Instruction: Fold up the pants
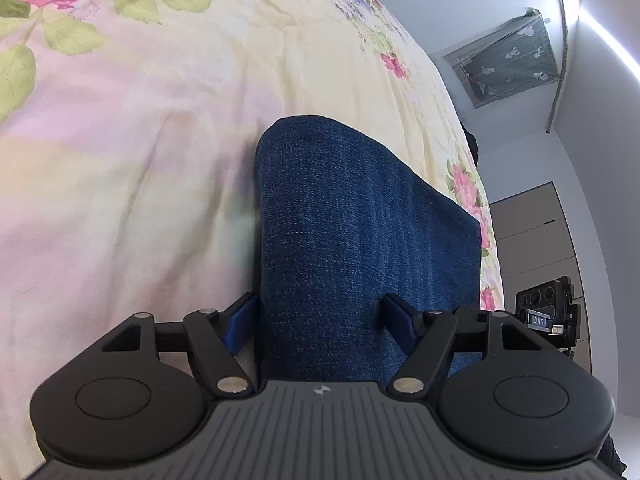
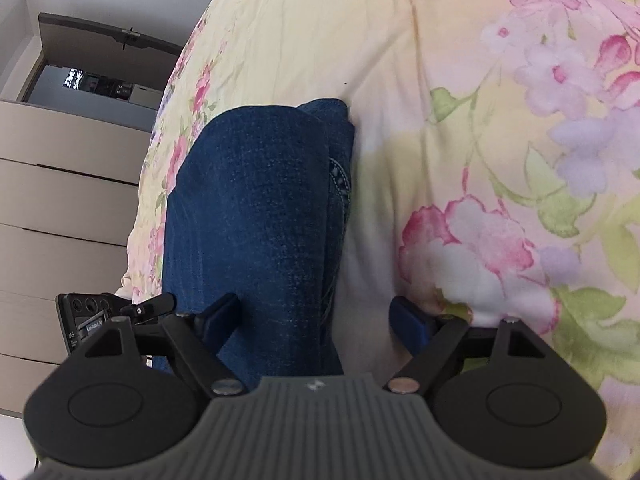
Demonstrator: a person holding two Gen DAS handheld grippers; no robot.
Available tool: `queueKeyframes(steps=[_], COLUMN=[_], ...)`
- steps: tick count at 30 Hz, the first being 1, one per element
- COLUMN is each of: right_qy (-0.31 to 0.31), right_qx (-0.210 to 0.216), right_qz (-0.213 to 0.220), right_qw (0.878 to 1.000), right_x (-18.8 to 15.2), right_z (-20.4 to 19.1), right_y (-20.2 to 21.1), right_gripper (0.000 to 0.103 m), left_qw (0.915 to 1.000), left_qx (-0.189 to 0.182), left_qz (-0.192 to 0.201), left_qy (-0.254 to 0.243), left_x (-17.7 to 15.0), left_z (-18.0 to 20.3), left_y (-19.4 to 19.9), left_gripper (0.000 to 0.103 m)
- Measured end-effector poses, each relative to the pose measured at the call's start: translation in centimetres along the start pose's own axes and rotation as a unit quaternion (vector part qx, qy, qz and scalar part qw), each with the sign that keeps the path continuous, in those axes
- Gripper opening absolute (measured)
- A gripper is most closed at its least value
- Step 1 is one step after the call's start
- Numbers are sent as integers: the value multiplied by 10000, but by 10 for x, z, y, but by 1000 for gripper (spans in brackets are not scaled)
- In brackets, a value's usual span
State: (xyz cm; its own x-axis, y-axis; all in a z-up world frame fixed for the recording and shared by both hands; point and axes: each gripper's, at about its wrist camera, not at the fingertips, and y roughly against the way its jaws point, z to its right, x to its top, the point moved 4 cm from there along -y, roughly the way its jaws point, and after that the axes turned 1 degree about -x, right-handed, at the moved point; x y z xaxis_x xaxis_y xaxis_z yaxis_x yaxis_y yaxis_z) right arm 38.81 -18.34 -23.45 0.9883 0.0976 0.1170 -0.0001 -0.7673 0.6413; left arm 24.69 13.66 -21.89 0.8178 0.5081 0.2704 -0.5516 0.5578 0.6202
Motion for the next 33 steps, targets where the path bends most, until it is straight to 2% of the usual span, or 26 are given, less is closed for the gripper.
queueKeyframes(steps=[2,5,9,10,11,13,15,17,25,29,33], right_qy=[160,241,407,439,450,303,408,448,769,884,895], right_qx=[-66,40,155,207,275,656,668,768,1000,1166,1181], right_qz=[-86,-112,-124,-105,-80,-94,23,128,320,426,312], right_qw=[9998,9996,9990,9988,9986,9973,9969,9960,9915,9883,9885], right_x=[1,1,2,0,-1,-4,-7,-12,-35,-49,-67], right_z=[-5,-4,-12,-13,-15,-17,-24,-32,-80,-108,-124], right_y=[-8,-17,-35,-33,-33,-33,-30,-25,6,14,6], right_gripper=[83,84,84,81,64,42,35,25,23,23,23], left_qw=[9999,9996,9993,9994,9994,9994,9993,9989,9962,9955,9967], left_qx=[-71,-191,-292,-268,-248,-195,-210,-244,-509,-424,-281], left_qz=[-79,-217,-243,-197,-174,-99,-19,59,378,544,538], left_qy=[24,40,-33,-106,-175,-253,-302,-389,-605,-644,-536], left_x=[1,0,-3,-3,-4,-5,-6,-8,-17,-27,-43], left_z=[-1,0,3,5,8,11,16,23,40,38,24], left_y=[-6,-16,-24,-24,-23,-18,-11,-1,59,89,109], left_gripper=[84,84,80,78,73,67,58,55,53,53,53])
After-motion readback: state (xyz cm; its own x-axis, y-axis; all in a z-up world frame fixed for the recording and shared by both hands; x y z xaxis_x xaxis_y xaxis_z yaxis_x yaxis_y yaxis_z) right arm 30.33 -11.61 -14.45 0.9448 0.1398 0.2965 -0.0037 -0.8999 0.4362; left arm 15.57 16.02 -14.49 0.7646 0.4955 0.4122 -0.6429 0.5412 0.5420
